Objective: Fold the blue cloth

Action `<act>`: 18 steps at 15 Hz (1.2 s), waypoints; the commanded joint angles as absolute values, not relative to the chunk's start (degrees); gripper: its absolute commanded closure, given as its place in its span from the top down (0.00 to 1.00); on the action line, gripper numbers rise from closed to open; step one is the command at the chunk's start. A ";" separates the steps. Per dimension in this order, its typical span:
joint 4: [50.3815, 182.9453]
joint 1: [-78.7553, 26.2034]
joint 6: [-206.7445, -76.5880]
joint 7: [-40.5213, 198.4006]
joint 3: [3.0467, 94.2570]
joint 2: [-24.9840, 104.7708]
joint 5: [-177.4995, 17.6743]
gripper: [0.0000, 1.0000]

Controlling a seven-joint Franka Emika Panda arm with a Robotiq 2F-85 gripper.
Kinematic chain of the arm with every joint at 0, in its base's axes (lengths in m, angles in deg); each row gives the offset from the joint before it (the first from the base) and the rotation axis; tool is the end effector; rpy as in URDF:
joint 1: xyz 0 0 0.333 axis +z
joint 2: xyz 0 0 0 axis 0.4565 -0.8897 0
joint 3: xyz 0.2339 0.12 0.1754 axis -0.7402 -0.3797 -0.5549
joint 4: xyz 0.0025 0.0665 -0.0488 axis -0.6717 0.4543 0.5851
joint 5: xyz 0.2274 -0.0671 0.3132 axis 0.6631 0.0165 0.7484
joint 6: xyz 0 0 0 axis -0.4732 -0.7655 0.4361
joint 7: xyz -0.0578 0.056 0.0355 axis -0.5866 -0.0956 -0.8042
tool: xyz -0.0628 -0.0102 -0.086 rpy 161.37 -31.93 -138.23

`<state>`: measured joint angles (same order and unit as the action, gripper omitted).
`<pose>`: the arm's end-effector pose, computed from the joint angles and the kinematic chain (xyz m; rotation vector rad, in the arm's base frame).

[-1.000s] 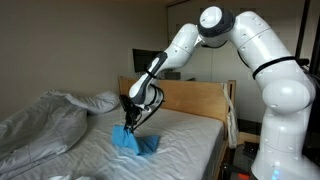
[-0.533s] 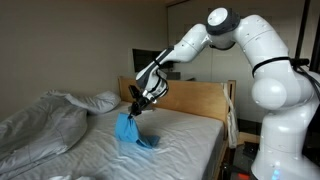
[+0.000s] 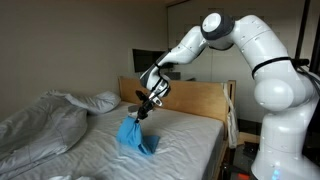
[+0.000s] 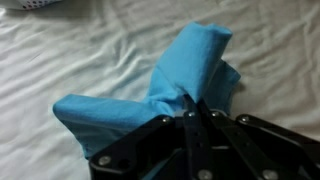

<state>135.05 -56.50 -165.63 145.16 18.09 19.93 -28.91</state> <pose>0.6296 -0.0762 0.1943 -1.1764 2.2189 0.2924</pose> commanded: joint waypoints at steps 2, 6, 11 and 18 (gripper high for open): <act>131.79 -46.35 -159.32 141.77 31.02 19.89 -19.97 0.04; 130.36 -41.46 -156.80 141.28 37.73 19.31 -15.17 0.04; 130.38 -38.55 -155.74 139.59 41.47 19.75 -11.13 0.04; 130.61 -35.05 -156.53 140.11 44.80 19.58 -9.72 0.04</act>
